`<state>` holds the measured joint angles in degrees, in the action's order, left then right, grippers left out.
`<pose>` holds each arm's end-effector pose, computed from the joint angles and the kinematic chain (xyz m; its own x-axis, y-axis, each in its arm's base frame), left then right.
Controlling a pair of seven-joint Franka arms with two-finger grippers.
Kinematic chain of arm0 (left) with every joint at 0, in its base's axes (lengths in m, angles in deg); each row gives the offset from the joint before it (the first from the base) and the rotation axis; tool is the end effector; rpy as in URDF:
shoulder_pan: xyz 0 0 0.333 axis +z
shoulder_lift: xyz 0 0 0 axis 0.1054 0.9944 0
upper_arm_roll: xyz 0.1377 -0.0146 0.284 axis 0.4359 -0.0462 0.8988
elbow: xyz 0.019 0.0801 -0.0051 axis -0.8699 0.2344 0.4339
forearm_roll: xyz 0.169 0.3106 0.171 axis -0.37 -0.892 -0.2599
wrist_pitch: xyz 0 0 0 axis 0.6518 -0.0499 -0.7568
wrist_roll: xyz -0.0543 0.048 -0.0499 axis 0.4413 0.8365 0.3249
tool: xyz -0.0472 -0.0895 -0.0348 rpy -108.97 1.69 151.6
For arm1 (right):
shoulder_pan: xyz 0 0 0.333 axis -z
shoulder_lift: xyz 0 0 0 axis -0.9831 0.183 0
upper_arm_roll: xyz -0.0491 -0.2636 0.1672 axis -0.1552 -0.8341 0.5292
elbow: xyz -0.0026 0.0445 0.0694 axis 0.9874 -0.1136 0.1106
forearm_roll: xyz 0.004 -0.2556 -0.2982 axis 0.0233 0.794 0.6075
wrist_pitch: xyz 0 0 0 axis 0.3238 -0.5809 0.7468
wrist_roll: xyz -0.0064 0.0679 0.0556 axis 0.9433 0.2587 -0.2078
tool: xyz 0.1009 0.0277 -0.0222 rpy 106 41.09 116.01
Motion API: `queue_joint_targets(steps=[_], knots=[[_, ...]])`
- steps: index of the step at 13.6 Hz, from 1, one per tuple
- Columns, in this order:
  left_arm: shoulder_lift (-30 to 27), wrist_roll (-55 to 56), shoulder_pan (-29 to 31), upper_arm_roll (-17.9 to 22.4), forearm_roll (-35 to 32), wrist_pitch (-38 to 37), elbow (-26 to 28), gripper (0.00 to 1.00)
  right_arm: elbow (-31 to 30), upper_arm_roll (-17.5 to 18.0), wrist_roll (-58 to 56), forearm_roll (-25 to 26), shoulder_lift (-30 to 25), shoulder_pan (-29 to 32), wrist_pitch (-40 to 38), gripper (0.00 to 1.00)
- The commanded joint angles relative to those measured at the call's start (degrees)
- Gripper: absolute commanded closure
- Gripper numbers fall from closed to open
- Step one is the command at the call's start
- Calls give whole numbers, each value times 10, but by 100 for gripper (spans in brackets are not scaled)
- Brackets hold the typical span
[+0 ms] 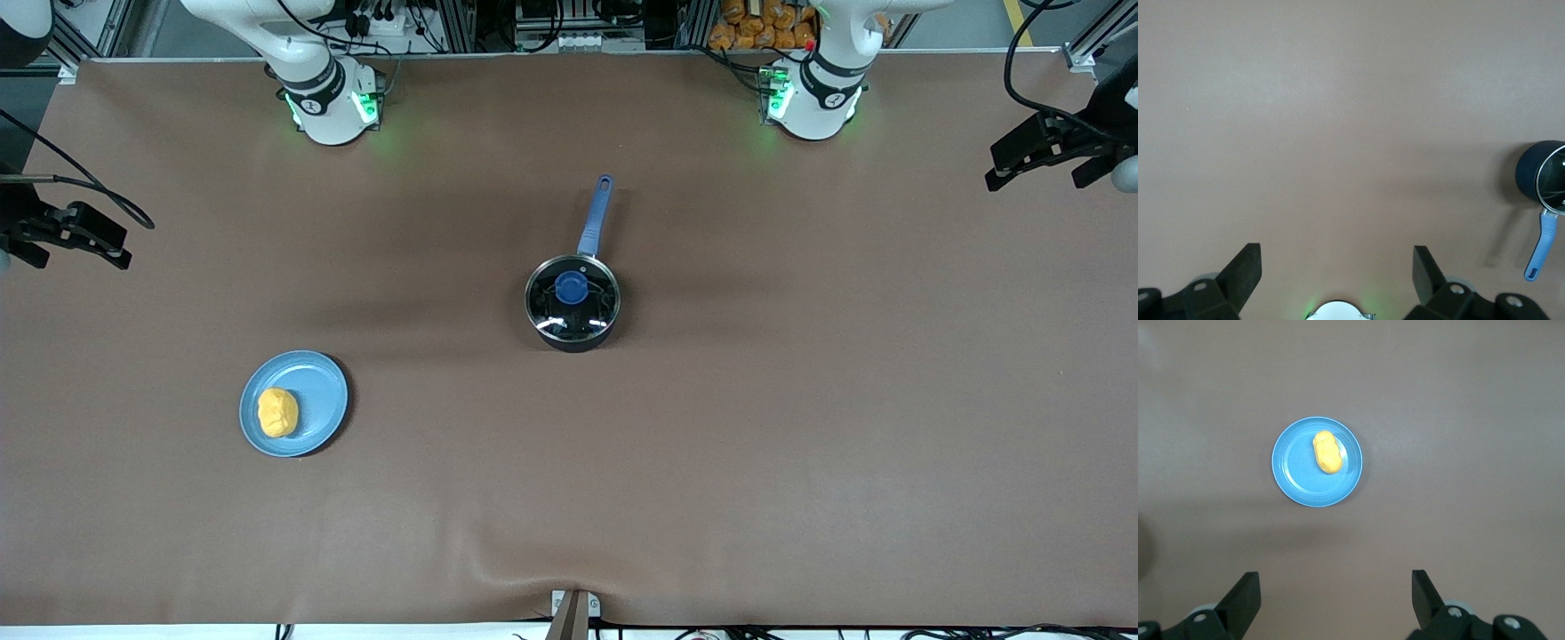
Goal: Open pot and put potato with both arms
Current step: 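Move the left gripper over the glass lid on the black pot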
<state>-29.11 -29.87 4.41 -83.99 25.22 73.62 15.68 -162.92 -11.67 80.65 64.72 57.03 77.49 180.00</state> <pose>0.5169 -0.0353 0.6792 0.9992 0.0242 -0.0325 0.0242 -0.9997 0.0007 0.5578 -0.0265 0.6183 0.9980 -0.0027 0.0639 -0.0057 -0.9989 0.0468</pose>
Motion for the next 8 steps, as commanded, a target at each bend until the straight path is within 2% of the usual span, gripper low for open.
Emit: queue_joint_targets(steps=[1, 5, 8], knots=[[0, 8, -1, -7, -12, -20, -11, 0, 14, 4, 7, -1, 6, 2, -8, 0], [7, 8, -6, -9, -17, -21, -12, 0, 14, 4, 7, -1, 6, 0, -9, 0], [42, 23, -28, -48, -16, -20, -12, 0, 14, 4, 7, -1, 6, 1, -9, 0]])
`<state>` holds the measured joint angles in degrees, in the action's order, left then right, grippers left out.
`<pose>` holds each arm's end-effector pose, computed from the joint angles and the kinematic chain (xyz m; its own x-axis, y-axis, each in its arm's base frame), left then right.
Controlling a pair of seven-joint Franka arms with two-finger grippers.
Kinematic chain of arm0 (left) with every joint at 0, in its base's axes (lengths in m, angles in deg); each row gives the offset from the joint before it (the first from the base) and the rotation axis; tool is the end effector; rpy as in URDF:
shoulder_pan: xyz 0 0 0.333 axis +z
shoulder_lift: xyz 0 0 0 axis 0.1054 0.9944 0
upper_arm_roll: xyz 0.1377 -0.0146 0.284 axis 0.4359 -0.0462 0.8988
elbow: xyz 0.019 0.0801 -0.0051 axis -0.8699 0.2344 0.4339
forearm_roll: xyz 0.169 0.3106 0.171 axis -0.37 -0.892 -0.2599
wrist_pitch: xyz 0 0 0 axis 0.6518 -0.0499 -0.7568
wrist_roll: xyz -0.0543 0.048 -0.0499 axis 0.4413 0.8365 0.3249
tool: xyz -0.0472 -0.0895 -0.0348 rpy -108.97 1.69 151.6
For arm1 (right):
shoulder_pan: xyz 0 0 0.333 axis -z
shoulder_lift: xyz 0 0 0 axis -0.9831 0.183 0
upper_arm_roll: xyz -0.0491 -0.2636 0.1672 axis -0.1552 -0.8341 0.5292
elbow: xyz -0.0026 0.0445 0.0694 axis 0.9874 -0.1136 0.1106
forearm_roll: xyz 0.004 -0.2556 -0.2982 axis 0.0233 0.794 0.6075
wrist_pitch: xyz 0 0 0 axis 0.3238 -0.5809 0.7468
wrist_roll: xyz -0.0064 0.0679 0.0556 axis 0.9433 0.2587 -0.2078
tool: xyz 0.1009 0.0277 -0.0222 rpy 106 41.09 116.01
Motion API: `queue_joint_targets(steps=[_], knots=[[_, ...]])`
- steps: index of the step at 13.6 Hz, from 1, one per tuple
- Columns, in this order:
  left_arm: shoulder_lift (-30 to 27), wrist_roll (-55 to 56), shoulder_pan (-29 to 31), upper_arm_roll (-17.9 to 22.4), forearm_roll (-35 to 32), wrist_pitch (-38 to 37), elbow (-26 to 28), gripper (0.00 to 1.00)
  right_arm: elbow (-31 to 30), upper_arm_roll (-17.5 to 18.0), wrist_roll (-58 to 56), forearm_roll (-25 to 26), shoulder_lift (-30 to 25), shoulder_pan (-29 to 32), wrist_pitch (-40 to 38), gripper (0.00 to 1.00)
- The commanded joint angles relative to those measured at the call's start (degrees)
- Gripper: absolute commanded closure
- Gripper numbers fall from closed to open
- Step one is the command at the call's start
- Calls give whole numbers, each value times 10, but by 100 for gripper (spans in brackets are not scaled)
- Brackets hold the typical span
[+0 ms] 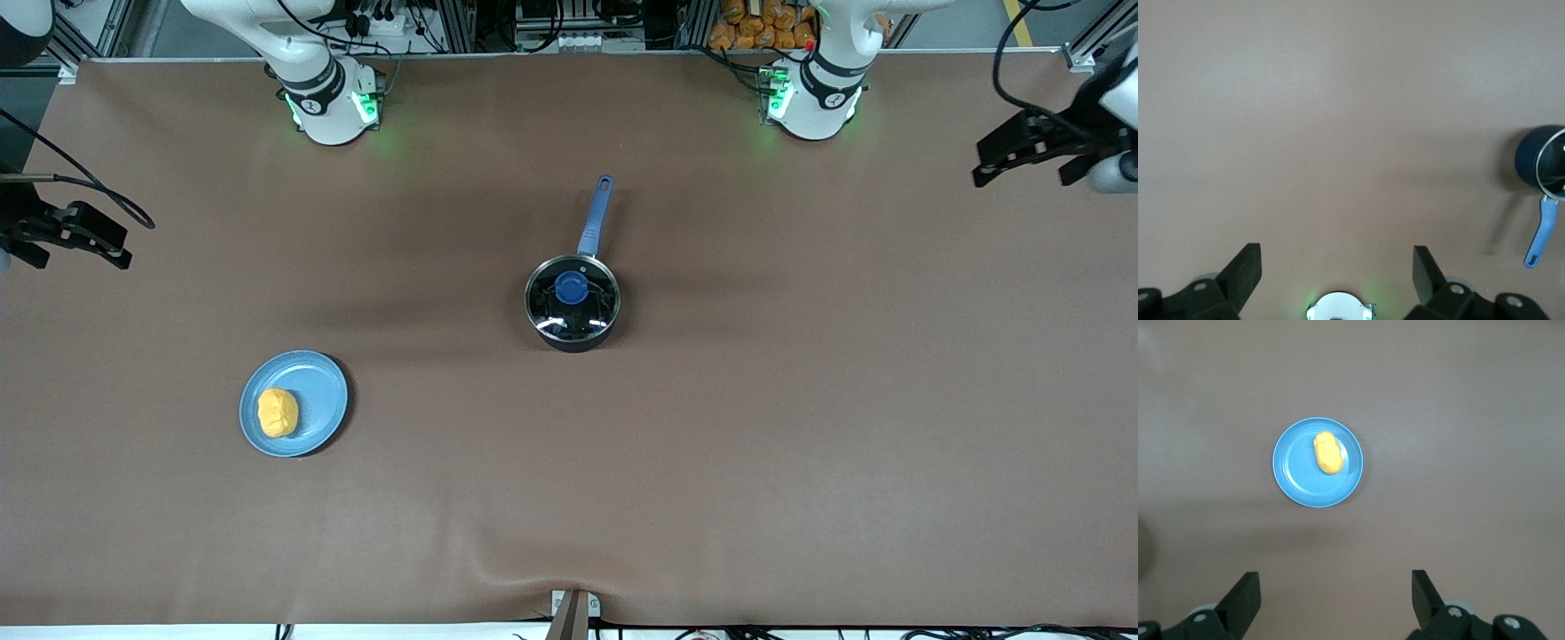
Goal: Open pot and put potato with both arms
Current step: 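Move the left gripper over the glass lid on the black pot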
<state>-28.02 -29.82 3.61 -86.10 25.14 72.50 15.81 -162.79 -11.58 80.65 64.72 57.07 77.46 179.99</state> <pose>0.5188 -0.0620 0.6667 0.9970 -0.0252 -0.0730 -0.0256 -0.9997 -0.0050 0.5581 -0.0253 0.6190 0.9979 -0.0006 0.0653 -0.0037 -0.9989 0.0470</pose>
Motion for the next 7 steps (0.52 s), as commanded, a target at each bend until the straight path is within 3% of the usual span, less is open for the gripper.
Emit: queue_joint_targets(steps=[1, 5, 7], knots=[[47, 55, -39, -50, -18, -7, -14, 0, 13, 3, 7, -1, 6, 1, -9, 0], [116, 226, -136, -103, -15, 63, -15, 0, 13, 3, 7, -1, 5, 2, -8, 0], [163, 288, -195, -103, -15, 142, -20, 0, 13, 3, 7, -1, 6, 1, -8, 0]])
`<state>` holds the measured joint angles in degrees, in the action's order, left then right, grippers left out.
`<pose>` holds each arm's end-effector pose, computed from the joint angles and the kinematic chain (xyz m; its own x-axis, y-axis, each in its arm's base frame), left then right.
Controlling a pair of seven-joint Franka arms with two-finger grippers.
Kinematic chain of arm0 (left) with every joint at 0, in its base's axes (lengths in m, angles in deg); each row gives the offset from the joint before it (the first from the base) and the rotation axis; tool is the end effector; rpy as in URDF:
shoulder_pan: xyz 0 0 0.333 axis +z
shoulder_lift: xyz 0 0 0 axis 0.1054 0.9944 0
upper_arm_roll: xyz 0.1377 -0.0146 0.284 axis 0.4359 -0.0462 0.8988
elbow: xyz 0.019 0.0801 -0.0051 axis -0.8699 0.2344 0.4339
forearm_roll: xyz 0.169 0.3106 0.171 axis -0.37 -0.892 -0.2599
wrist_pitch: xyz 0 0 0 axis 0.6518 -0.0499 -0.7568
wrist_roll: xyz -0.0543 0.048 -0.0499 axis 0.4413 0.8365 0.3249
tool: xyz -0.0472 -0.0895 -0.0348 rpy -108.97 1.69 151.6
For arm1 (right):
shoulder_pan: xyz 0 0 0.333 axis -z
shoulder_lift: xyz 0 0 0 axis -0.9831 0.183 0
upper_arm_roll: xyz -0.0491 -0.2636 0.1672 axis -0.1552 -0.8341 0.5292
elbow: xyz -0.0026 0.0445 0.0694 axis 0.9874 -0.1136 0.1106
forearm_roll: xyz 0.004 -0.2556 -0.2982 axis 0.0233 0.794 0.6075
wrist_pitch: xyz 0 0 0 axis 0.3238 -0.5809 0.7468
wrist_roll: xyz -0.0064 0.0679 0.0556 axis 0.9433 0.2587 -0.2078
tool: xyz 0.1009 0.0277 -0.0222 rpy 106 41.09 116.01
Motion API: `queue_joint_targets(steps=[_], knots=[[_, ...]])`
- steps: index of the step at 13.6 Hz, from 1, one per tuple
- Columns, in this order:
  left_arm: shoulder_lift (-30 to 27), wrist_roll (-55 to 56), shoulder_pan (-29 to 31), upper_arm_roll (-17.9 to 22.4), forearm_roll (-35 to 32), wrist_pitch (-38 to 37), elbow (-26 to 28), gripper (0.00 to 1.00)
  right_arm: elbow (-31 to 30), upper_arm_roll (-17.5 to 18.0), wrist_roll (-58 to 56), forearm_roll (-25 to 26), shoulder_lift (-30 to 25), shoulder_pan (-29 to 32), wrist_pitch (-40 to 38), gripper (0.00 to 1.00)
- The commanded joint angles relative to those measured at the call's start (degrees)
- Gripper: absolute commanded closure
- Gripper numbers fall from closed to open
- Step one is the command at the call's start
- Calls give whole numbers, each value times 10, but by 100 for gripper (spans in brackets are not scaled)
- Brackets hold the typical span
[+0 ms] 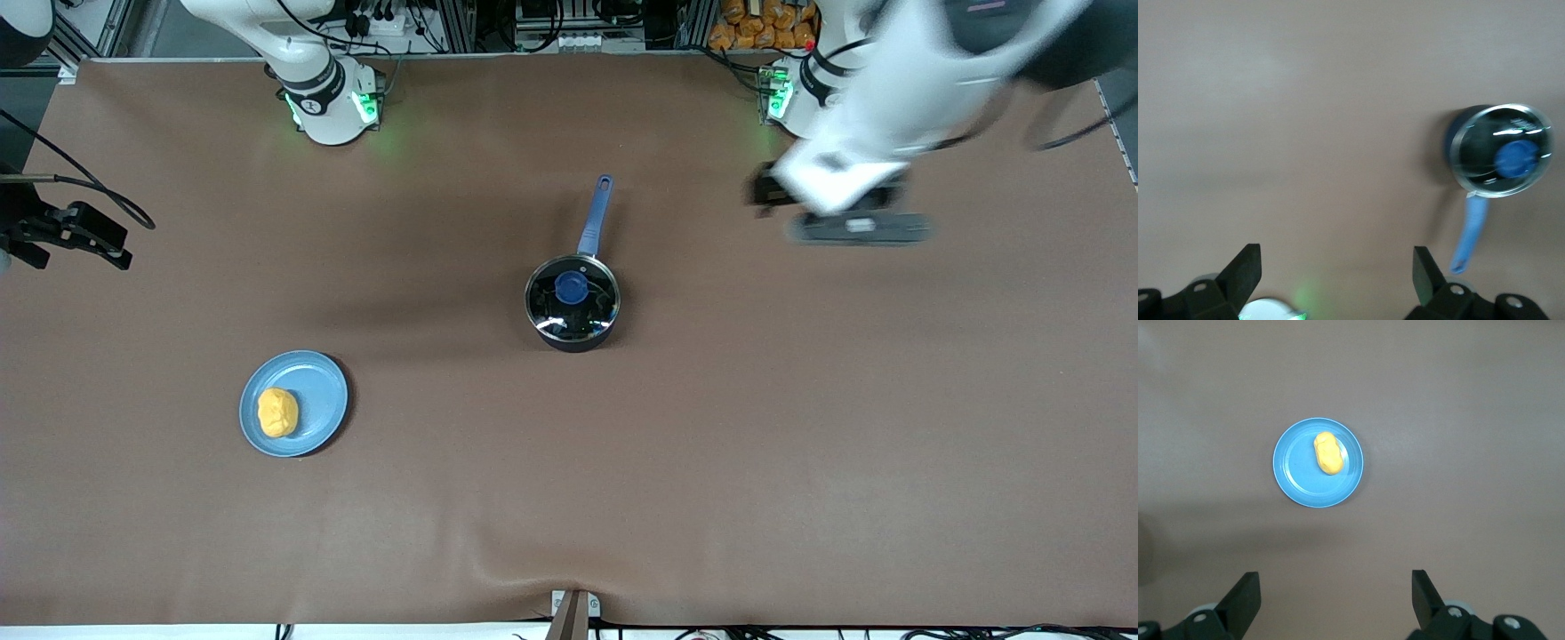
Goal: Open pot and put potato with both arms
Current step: 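Move the left gripper over the glass lid on the black pot, then lower the left gripper and grasp the blue lid knob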
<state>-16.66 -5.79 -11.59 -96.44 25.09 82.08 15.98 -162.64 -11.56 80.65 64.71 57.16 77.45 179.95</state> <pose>0.5109 -0.3086 0.5699 0.9927 -0.0491 -0.1104 -0.0507 -0.9987 -0.0112 0.5585 -0.0250 0.6193 0.9978 -0.0001 0.0656 -0.0032 -0.9989 0.0469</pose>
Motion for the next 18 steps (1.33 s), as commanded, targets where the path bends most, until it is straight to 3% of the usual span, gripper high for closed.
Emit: queue_joint_targets(steps=[1, 4, 8, 11, 14, 18], knots=[[75, 44, -69, 1, -15, 75, -29, 0, 11, 3, 7, -1, 5, 2, -7, 0], [159, 71, -153, 12, -32, 130, -68, 0, 11, 3, 7, -1, 5, 2, -7, 0], [221, 106, -196, 16, -56, 191, -72, 0, 11, 3, 7, -1, 5, 3, -7, 0], [252, 168, -211, 14, -96, 215, -66, 0, 10, 3, 1, 0, 17, 4, -6, 0], [260, 204, -208, 13, -99, 223, -50, 0, 10, 3, 7, -4, 29, 7, -1, 0], [261, 247, -205, 12, -95, 289, -16, 0, 12, 4, 1, -11, 30, 4, -1, 0]])
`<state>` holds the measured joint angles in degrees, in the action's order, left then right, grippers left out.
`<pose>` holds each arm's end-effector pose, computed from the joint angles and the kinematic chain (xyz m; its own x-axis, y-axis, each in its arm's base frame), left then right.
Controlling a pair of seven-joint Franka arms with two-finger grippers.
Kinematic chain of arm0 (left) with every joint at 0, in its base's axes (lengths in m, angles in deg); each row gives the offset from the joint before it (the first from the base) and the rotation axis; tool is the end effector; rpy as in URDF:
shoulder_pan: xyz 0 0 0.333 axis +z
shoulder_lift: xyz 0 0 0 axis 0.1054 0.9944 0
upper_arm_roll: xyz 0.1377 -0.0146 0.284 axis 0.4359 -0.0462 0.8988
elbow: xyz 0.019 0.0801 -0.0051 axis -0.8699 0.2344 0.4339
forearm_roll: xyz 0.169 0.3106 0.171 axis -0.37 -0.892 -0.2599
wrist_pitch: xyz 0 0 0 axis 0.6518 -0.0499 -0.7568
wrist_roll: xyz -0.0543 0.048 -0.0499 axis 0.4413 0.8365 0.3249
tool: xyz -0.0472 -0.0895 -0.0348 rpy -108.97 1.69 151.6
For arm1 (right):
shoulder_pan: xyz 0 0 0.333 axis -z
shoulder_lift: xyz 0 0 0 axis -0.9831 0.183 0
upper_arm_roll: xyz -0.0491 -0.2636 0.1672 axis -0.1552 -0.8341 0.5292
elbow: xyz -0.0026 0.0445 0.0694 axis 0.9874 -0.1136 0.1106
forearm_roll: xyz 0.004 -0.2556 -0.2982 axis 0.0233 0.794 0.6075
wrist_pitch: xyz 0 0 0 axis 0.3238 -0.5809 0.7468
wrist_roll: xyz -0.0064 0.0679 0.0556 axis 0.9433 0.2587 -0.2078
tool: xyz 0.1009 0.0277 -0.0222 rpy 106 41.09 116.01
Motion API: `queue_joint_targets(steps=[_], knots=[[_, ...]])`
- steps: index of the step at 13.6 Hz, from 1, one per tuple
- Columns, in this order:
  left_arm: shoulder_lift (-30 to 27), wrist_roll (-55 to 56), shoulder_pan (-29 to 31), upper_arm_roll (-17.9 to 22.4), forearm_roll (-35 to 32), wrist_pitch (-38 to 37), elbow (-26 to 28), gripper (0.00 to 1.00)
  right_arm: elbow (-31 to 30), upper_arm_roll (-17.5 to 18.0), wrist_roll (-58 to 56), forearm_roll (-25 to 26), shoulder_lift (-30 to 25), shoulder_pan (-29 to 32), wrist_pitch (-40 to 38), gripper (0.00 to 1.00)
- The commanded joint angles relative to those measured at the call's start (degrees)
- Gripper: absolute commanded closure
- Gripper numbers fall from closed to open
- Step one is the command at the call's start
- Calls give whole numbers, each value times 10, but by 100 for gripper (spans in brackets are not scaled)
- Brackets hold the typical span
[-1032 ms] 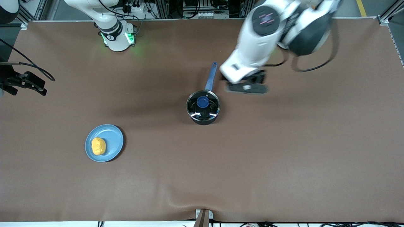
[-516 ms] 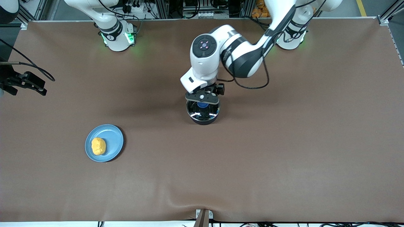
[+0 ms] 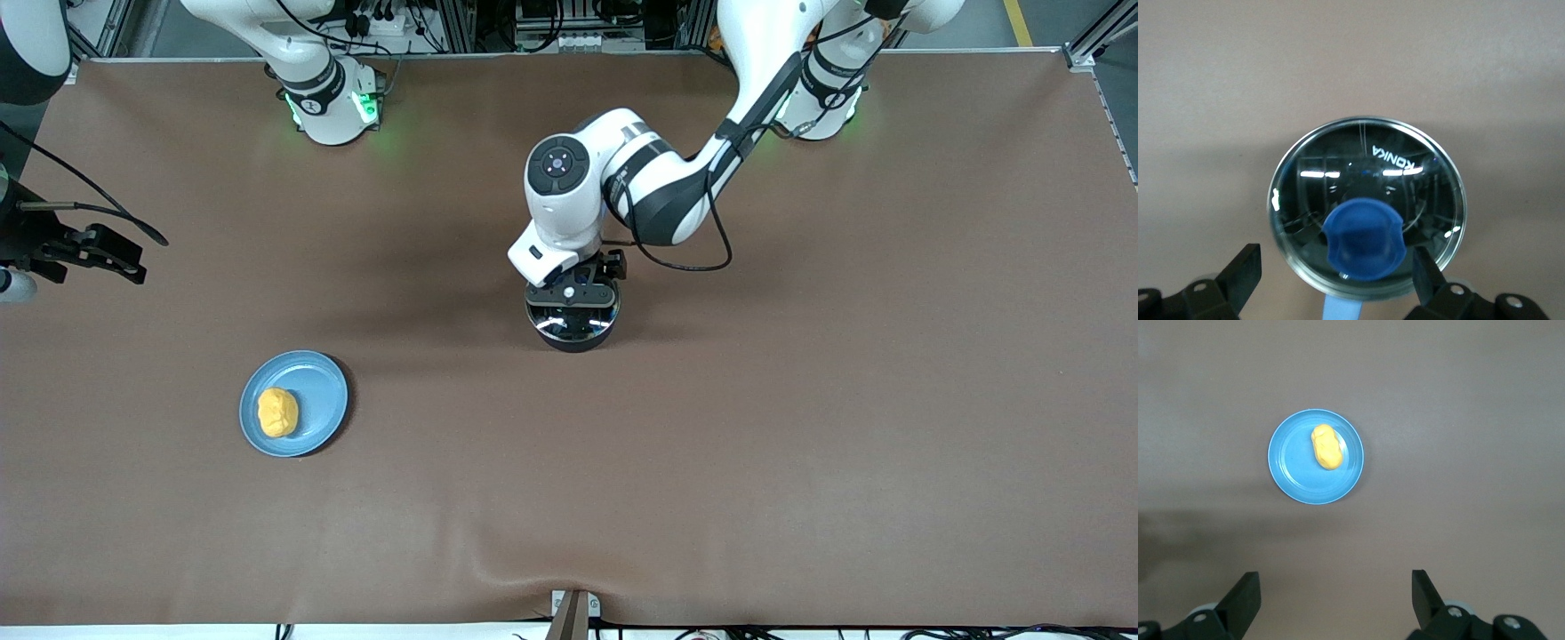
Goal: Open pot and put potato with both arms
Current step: 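Lower the left gripper and grasp the blue lid knob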
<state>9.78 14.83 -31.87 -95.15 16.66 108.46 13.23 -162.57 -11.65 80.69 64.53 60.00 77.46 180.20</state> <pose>0.4745 -0.5291 0.3281 0.9984 -0.0462 -0.0329 -0.0472 -0.9985 -0.0281 0.5725 -0.0252 0.5923 0.9998 -0.0026 0.0219 -0.0036 -0.9989 0.0458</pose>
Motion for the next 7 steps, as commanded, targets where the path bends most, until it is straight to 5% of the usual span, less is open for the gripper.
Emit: queue_joint_targets(steps=[1, 7], knots=[[1, 52, -3, 0, -12, 32, 12, 0, 10, 5, 1, -13, 4, 3, -4, 0], [6, 68, 0, 0, -6, 34, 26, 0, 8, 4, -1, -48, 16, 16, 8, 0]])
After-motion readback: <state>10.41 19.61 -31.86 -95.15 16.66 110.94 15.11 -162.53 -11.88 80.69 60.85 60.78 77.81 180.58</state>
